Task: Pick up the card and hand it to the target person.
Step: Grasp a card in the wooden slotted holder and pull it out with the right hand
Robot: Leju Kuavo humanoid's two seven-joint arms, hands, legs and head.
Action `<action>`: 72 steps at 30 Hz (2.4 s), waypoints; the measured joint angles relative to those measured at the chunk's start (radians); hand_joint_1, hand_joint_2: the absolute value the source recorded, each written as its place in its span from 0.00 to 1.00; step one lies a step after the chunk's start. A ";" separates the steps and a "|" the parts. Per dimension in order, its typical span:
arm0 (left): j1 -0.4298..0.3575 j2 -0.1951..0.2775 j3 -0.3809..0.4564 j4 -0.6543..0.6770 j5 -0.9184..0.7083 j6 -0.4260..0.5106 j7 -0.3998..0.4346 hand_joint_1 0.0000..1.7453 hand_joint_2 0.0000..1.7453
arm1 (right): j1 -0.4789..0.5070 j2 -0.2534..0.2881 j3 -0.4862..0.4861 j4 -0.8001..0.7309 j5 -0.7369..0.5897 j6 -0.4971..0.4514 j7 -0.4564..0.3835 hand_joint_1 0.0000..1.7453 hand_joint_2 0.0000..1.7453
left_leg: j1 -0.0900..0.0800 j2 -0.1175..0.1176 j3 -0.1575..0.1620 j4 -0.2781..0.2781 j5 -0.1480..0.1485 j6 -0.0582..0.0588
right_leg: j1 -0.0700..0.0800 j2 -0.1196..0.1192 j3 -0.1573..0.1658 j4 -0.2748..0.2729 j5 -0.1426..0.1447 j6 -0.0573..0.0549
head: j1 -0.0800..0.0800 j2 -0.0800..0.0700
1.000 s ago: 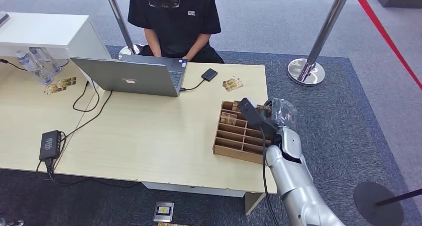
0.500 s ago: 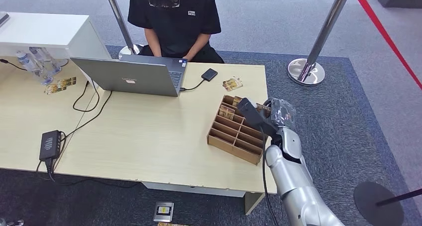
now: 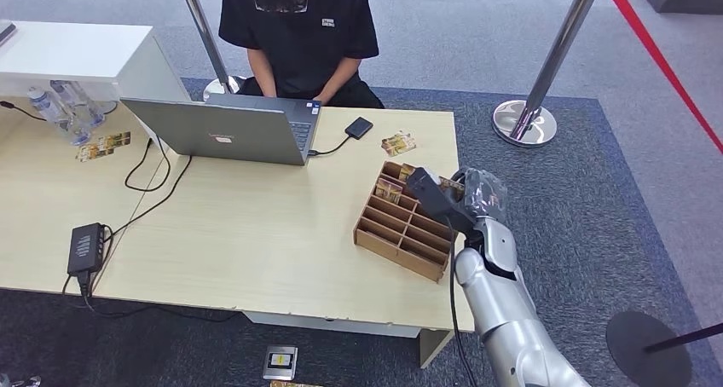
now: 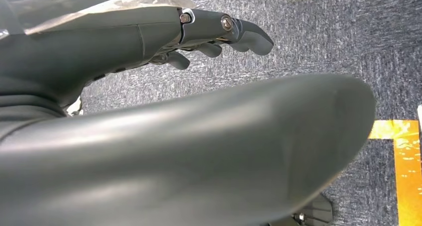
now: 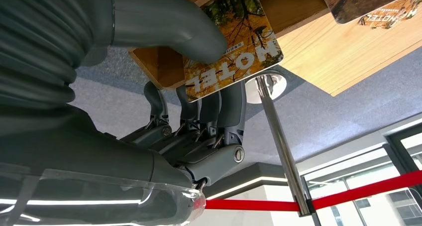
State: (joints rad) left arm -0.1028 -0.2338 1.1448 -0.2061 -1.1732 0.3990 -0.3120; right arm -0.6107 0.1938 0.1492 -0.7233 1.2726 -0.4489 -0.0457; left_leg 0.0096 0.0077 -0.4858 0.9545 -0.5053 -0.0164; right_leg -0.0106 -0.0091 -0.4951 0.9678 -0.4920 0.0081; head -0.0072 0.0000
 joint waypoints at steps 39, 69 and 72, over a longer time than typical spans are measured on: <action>0.000 0.000 0.000 0.000 0.003 0.011 0.002 0.00 0.00 | -0.001 0.010 0.000 -0.005 -0.016 -0.002 -0.017 0.79 1.00 | 0.000 0.000 -0.001 0.000 0.000 0.000 | 0.000 0.000 0.000 0.000 0.000 0.000 | 0.000 0.000; -0.001 0.000 0.000 0.000 0.002 0.011 0.001 0.00 0.00 | 0.047 0.019 0.008 -0.147 0.001 0.014 -0.016 0.78 1.00 | 0.000 0.000 -0.004 0.000 0.000 0.000 | 0.000 0.000 -0.004 0.000 0.000 0.000 | 0.000 0.000; -0.001 0.000 0.000 0.000 0.002 0.011 0.001 0.00 0.00 | 0.051 0.020 0.012 -0.157 0.002 0.016 -0.016 0.86 1.00 | 0.000 0.000 -0.004 0.000 0.000 0.000 | 0.000 0.000 -0.004 0.000 0.000 0.000 | 0.000 0.000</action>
State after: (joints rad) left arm -0.1034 -0.2338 1.1448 -0.2061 -1.1715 0.4101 -0.3106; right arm -0.5601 0.2141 0.1613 -0.8804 1.2750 -0.4326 -0.0622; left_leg 0.0096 0.0077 -0.4895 0.9545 -0.5053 -0.0164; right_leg -0.0105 -0.0091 -0.4988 0.9678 -0.4919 0.0081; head -0.0072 0.0000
